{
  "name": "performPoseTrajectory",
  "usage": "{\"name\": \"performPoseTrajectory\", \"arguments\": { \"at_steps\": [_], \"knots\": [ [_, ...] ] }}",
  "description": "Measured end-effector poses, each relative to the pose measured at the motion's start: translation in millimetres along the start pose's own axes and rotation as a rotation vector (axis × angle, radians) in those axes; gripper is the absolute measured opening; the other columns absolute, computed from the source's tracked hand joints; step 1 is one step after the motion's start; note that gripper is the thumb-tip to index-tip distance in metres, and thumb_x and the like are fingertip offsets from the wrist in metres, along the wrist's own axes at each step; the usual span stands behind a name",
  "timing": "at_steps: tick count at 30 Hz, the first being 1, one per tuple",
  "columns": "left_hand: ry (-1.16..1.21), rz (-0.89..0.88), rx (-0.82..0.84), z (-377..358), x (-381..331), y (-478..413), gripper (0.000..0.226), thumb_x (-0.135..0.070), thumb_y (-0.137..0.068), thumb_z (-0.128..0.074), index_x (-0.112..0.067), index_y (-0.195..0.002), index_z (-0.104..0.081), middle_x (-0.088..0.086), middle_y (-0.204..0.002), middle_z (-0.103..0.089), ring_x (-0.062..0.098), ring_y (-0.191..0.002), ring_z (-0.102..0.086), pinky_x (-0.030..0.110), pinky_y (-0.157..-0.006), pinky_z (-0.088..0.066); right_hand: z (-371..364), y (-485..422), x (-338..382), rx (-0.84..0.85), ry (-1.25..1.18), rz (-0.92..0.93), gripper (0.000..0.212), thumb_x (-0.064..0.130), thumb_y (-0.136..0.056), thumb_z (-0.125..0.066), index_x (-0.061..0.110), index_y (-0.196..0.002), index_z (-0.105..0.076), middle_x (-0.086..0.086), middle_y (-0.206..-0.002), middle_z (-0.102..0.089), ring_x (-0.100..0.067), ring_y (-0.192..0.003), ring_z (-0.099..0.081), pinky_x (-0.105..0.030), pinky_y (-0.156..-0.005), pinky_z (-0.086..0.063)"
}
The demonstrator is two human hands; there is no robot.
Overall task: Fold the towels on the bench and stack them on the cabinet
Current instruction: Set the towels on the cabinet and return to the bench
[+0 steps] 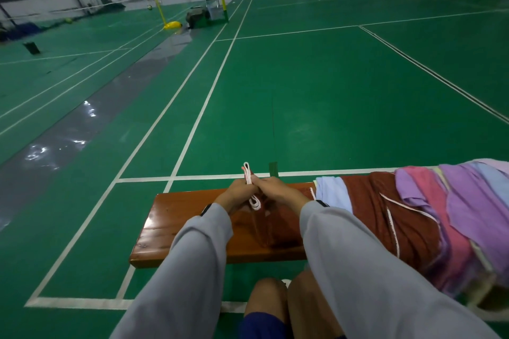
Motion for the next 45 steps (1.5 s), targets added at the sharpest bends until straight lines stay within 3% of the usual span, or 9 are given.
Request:
{"name": "performPoseTrajectory", "arguments": {
  "at_steps": [4,7,13,16,22,25,29,40,45],
  "knots": [
    [0.041,0.008,0.067,-31,-11,-3,0.026,-0.005,-0.095,-0.057,0.008,-0.118,-0.058,0.029,-0.104,-0.071,0.041,-0.086,-0.074,0.055,-0.077,-0.063,31,-3,-7,-0.101,0.083,0.007,0.048,0.049,-0.099,-0.058,0.005,-0.113,-0.071,-0.014,-0.102,-0.073,-0.028,-0.082,-0.071,-0.034,-0.067,-0.059],
    [0.056,-0.023,0.097,-60,-21,-3,0.025,-0.001,-0.097,-0.052,0.001,-0.122,-0.055,0.019,-0.097,-0.070,0.027,-0.079,-0.073,0.043,-0.068,-0.065,55,-7,-25,-0.182,0.068,-0.036,0.054,0.059,-0.087,-0.065,0.009,-0.105,-0.072,-0.013,-0.104,-0.075,-0.027,-0.090,-0.071,-0.039,-0.086,-0.058],
    [0.056,0.041,0.197,-119,-17,-11,0.020,0.015,-0.096,-0.042,0.008,-0.101,-0.061,0.013,-0.069,-0.071,0.012,-0.052,-0.070,0.025,-0.052,-0.059,96,-3,-70,-0.306,0.127,-0.116,0.034,0.027,-0.088,-0.070,0.004,-0.113,-0.069,-0.015,-0.108,-0.071,-0.024,-0.087,-0.067,-0.023,-0.065,-0.050],
    [-0.009,0.077,0.224,-127,0,-21,0.016,0.003,-0.095,-0.055,-0.002,-0.095,-0.070,0.014,-0.088,-0.076,0.018,-0.063,-0.073,0.031,-0.063,-0.060,107,-3,-96,-0.375,0.196,-0.130,0.029,0.027,-0.090,-0.065,0.009,-0.112,-0.069,-0.012,-0.109,-0.071,-0.024,-0.089,-0.066,-0.025,-0.067,-0.048],
    [-0.479,0.068,-0.354,-49,38,-46,0.041,-0.035,-0.094,-0.067,-0.006,-0.122,-0.059,0.014,-0.123,-0.060,0.036,-0.115,-0.059,0.049,-0.101,-0.052,101,-1,-124,-0.378,0.421,-0.221,0.025,0.023,-0.091,-0.063,0.012,-0.112,-0.059,-0.013,-0.120,-0.062,-0.032,-0.107,-0.060,-0.035,-0.085,-0.049],
    [-0.106,0.310,-0.239,-47,74,-43,0.067,-0.036,-0.087,-0.079,-0.007,-0.134,-0.041,0.015,-0.137,-0.055,0.040,-0.125,-0.055,0.052,-0.104,-0.050,93,-4,-123,-0.389,0.431,-0.230,0.053,0.039,-0.084,-0.070,0.014,-0.127,-0.051,-0.012,-0.126,-0.056,-0.035,-0.117,-0.056,-0.042,-0.097,-0.051],
    [0.170,0.427,0.015,-72,84,-33,0.074,-0.028,-0.084,-0.083,-0.008,-0.141,-0.041,0.017,-0.139,-0.056,0.040,-0.125,-0.055,0.054,-0.097,-0.052,88,-8,-128,-0.307,0.307,-0.226,0.040,0.039,-0.080,-0.076,0.017,-0.111,-0.063,-0.005,-0.110,-0.071,-0.025,-0.097,-0.067,-0.039,-0.092,-0.056],
    [0.524,0.107,0.036,-30,52,-38,0.062,-0.031,-0.081,-0.085,-0.011,-0.132,-0.056,0.018,-0.124,-0.070,0.038,-0.108,-0.070,0.049,-0.084,-0.061,57,-8,-102,-0.045,-0.505,-0.211,0.047,0.039,-0.094,-0.071,0.009,-0.127,-0.056,-0.012,-0.115,-0.071,-0.029,-0.099,-0.071,-0.039,-0.075,-0.060],
    [-0.250,0.096,-0.325,11,70,-33,0.055,-0.021,-0.101,-0.057,-0.011,-0.145,-0.027,0.019,-0.129,-0.056,0.038,-0.114,-0.059,0.051,-0.094,-0.052,67,2,-112,-0.405,0.448,-0.172,0.016,0.033,-0.094,-0.062,0.018,-0.098,-0.067,-0.005,-0.104,-0.072,-0.025,-0.091,-0.068,-0.037,-0.081,-0.055]
  ]
}}
Point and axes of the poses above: each hand's wrist, its own y-axis away from the middle knuckle, its own z-axis out of the back of the hand, x = y × z, the point moved 8 cm from there along -y, towards the middle knuckle
